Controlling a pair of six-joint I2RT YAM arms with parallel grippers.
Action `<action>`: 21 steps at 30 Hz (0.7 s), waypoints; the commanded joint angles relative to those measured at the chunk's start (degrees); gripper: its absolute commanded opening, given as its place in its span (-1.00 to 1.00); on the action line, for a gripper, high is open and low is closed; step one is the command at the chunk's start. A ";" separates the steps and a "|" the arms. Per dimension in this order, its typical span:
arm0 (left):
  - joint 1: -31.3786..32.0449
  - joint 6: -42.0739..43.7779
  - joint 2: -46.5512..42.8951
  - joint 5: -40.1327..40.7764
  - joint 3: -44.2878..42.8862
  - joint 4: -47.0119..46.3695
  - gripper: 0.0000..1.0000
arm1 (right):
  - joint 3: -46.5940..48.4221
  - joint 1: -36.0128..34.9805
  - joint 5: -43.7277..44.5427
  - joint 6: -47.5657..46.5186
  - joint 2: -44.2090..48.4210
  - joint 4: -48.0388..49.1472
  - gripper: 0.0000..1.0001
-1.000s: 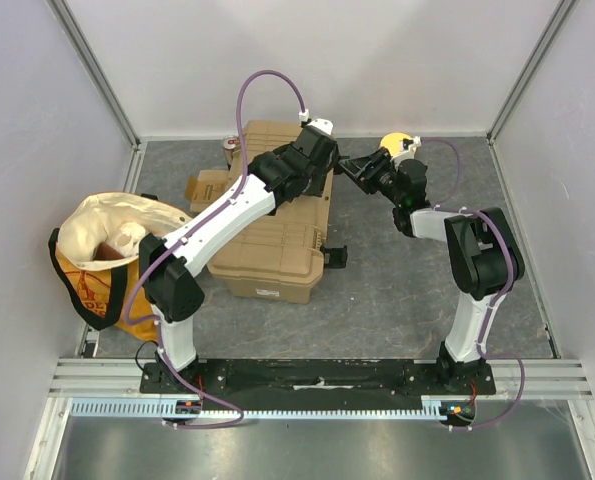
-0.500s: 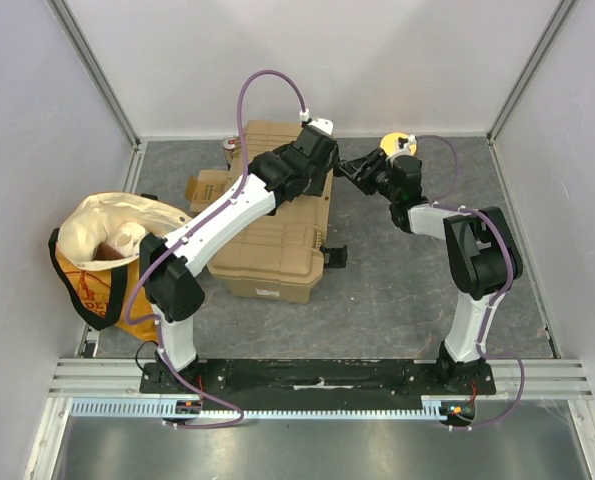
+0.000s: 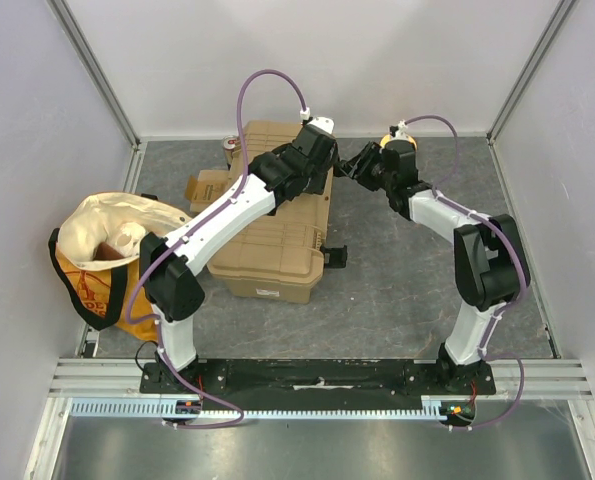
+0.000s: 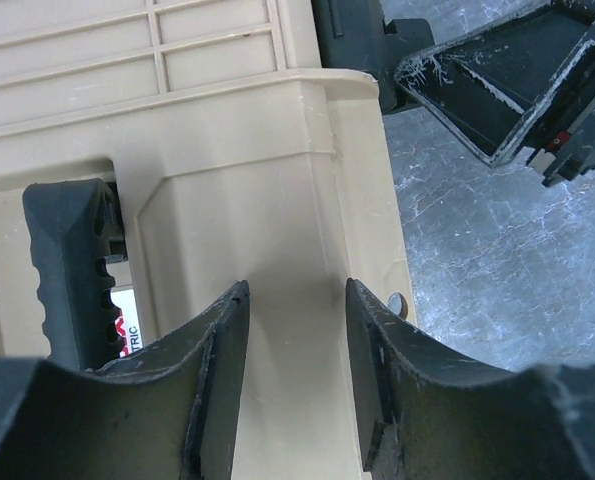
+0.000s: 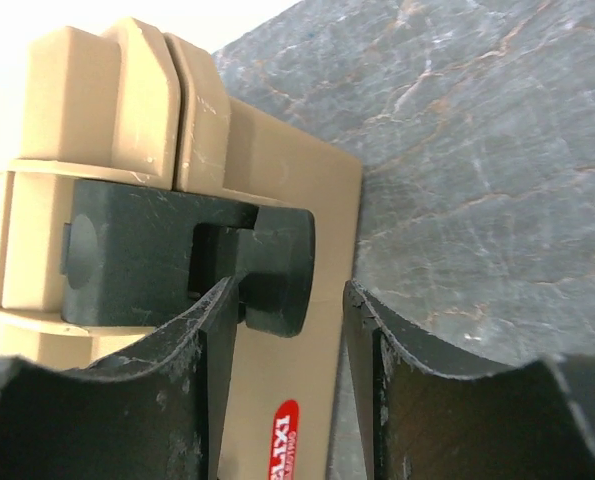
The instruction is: Pack the tool kit
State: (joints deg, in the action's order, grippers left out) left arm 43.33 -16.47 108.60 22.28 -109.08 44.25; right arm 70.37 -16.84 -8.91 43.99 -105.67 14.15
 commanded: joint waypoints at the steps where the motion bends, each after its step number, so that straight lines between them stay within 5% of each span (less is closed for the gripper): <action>1: 0.17 -1.02 6.72 -10.41 6.68 10.33 -0.05 | 5.12 -0.47 7.57 -8.03 3.98 -13.96 0.03; 10: 0.09 -1.99 7.24 -12.88 10.64 9.01 -0.19 | 13.73 -0.65 15.06 -16.20 0.30 -25.92 -0.31; 17: 0.17 -2.34 7.95 -13.84 11.87 8.66 -0.24 | 23.14 -2.41 16.38 -23.42 -9.46 -29.44 -0.75; 21: 0.18 -2.34 8.56 -14.37 12.22 8.40 -0.27 | 26.65 -3.02 15.68 -25.78 -12.62 -30.23 -0.81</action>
State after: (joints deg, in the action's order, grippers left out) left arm 42.81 -16.36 107.94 18.85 -103.96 35.31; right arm 92.18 -19.03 5.98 23.18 -115.61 -13.43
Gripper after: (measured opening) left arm 0.376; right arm 0.105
